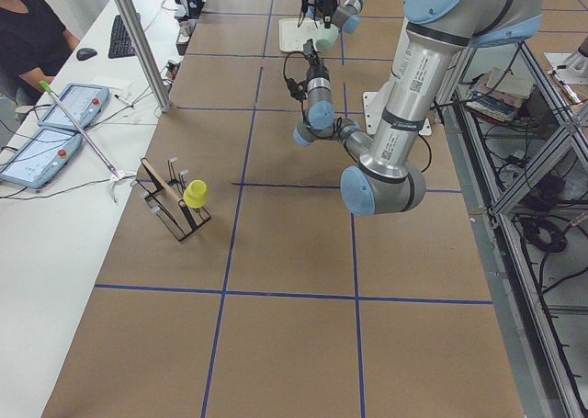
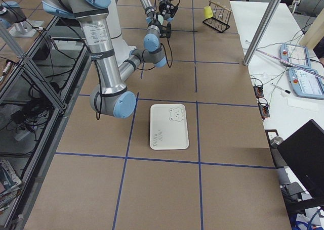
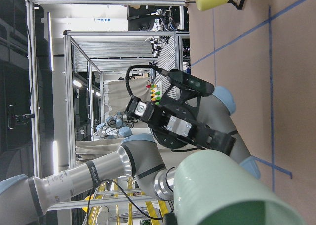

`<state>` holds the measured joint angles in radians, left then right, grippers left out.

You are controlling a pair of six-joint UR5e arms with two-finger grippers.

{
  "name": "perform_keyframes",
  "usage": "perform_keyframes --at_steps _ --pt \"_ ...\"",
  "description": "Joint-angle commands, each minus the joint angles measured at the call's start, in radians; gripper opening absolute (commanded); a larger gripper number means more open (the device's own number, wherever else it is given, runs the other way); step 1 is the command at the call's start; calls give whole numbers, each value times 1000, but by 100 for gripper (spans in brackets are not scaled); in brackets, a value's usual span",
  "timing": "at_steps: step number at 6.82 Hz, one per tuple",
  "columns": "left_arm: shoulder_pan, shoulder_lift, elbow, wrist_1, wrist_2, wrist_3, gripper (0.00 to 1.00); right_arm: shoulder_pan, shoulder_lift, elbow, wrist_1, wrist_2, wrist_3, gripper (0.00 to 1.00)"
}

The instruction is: Left arm grabs green cup and hands to right arm on tray

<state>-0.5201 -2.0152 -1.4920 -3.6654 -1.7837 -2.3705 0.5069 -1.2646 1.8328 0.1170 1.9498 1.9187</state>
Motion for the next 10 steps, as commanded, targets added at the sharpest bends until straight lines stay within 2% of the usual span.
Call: perform_keyframes --at_steps 1,2,3,4,6,7,8,10 --pt "-95 42 61 37 -2 47 100 12 -137 0 67 -3 -4 0" --pt "-153 62 91 80 -6 50 100 71 -191 -1 56 0 -9 0" --pt "-205 73 125 147 -51 98 100 150 -220 -39 34 24 -12 0" --pt "-260 79 137 285 -194 260 100 248 -222 -106 12 75 -12 0" --pt "-334 148 141 472 -226 492 100 353 -260 -219 -37 110 -154 0" --pt "-392 150 138 649 -291 621 100 422 -269 -210 -142 132 -240 0" --pt "-455 148 131 826 -340 757 100 482 -289 -213 -237 191 -353 0" --pt "-484 188 103 1015 -339 966 100 559 -321 -210 -386 228 -543 1"
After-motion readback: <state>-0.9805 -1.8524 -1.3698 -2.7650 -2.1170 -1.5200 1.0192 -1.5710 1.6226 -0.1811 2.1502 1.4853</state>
